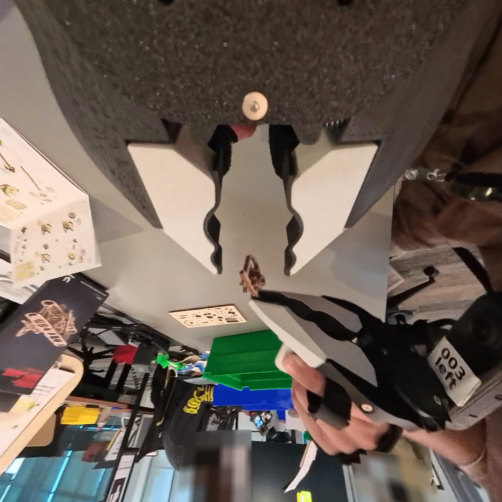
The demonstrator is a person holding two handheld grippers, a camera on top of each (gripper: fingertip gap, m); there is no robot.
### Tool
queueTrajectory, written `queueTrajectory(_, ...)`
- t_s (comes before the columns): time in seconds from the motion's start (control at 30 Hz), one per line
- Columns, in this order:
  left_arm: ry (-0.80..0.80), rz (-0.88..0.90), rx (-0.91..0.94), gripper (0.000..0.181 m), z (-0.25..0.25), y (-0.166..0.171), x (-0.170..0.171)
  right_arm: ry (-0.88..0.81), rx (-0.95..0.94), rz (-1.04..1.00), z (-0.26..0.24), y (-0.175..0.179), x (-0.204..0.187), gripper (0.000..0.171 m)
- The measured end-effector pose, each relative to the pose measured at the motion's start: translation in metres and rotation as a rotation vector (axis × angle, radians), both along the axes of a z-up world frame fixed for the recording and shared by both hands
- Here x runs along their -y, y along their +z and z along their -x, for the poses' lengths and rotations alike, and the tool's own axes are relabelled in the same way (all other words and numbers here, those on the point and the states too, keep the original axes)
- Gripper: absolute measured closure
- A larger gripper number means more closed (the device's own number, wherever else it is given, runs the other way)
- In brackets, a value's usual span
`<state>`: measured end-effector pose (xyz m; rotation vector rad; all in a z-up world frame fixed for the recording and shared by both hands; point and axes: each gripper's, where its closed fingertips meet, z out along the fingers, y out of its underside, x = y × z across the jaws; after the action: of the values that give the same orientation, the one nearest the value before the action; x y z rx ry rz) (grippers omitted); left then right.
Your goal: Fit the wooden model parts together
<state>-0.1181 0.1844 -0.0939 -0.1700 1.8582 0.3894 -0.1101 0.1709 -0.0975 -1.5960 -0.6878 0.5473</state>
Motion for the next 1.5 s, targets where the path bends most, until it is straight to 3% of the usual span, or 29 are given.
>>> queueTrajectory(0.17, -0.119, -0.066, -0.010, 0.180, 0.007, 0.005, 0.014, 0.112, 0.026, -0.025, 0.017, 0.005, 0.013, 0.123)
queueTrajectory(0.3, -0.176, -0.092, -0.025, 0.180, 0.011, 0.007, 0.024, 0.122, 0.093, -0.033, 0.025, 0.002, 0.013, 0.139)
queueTrajectory(0.43, -0.199, -0.115, -0.054, 0.180, 0.016, 0.004, 0.030, 0.144, 0.103, -0.045, 0.032, 0.005, 0.017, 0.145)
queueTrajectory(0.6, -0.191, -0.086, -0.062, 0.180, 0.016, 0.006, 0.035, 0.167, 0.113, -0.068, 0.036, 0.005, 0.021, 0.153)
queueTrajectory(1.07, -0.144, -0.052, -0.036, 0.181, 0.015, 0.007, 0.035, 0.163, 0.025, -0.001, 0.035, 0.009, 0.022, 0.154)
queueTrajectory(1.13, -0.122, -0.038, -0.029, 0.181, 0.017, 0.007, 0.033, 0.123, 0.032, -0.029, 0.029, 0.011, 0.020, 0.145)
queueTrajectory(1.5, -0.048, -0.004, 0.021, 0.180, 0.020, 0.014, 0.030, 0.115, 0.059, -0.076, 0.028, 0.017, 0.022, 0.154)
